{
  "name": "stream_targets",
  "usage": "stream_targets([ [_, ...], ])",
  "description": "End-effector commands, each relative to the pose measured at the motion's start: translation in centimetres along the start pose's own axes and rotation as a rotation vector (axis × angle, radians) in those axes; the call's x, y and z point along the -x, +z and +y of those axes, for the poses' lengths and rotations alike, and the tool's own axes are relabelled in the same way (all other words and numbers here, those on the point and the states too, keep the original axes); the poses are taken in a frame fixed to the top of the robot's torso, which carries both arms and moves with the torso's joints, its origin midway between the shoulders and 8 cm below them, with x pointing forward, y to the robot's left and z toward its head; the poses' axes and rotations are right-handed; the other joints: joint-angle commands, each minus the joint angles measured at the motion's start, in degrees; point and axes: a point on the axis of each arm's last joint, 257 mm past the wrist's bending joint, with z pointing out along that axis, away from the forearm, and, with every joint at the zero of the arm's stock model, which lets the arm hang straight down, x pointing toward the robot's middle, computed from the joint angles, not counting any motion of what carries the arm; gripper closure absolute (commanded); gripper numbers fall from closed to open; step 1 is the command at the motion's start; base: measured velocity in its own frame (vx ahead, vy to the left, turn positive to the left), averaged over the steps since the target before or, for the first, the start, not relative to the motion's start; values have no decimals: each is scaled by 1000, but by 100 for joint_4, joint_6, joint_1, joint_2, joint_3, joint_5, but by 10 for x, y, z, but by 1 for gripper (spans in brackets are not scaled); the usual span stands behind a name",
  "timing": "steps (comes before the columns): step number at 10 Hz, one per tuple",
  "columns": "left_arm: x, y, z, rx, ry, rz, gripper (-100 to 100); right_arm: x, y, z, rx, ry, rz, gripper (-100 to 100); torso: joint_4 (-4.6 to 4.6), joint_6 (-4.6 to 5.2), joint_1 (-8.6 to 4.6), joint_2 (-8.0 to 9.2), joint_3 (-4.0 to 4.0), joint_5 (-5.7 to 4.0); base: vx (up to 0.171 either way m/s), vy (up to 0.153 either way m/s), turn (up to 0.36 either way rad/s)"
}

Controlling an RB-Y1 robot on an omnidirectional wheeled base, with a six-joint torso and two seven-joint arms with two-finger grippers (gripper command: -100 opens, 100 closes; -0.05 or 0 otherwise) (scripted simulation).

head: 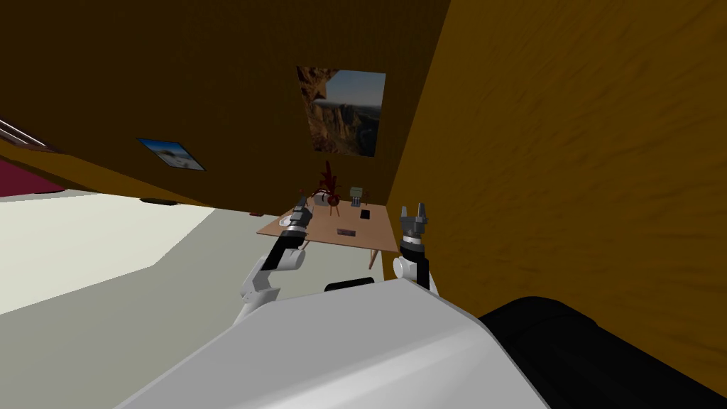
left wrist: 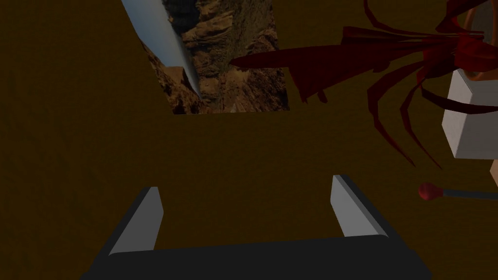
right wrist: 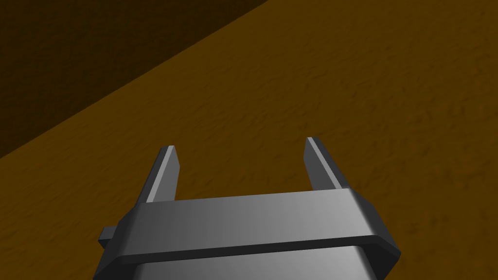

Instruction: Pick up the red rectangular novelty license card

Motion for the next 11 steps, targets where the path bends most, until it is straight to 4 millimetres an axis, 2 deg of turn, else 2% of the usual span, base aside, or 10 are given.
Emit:
stream_targets([
  [1,-1,3,13,48,-3,5,-100,0,0,0,0,0,0,0,0,0,0,0,0,0,0,10,-25],
  [2,-1,3,15,56,-3,5,-100,0,0,0,0,0,0,0,0,-2,0,1,1,0,0,0,0],
  [3,-5,14,30,96,-9,15,-100,0,0,0,0,0,0,0,1,-2,-2,3,2,0,1,6,-48],
  [6,-8,22,58,188,-14,23,-100,0,0,0,0,0,0,0,0,0,-1,0,0,0,3,9,-32],
  [7,-12,31,68,215,-19,31,-100,0,0,0,0,0,0,0,0,-2,0,-1,0,0,5,7,-46],
  [9,-12,29,80,259,-18,32,-100,0,0,0,0,0,0,0,-1,-2,-1,-1,-1,0,3,4,-13],
  [10,-15,38,94,297,-23,39,-100,0,0,0,0,0,0,0,0,-3,-3,1,1,-1,5,3,-48],
  [11,-15,36,100,321,-23,39,-100,0,0,0,0,0,0,0,0,0,-4,-1,-1,-1,5,5,-35],
])
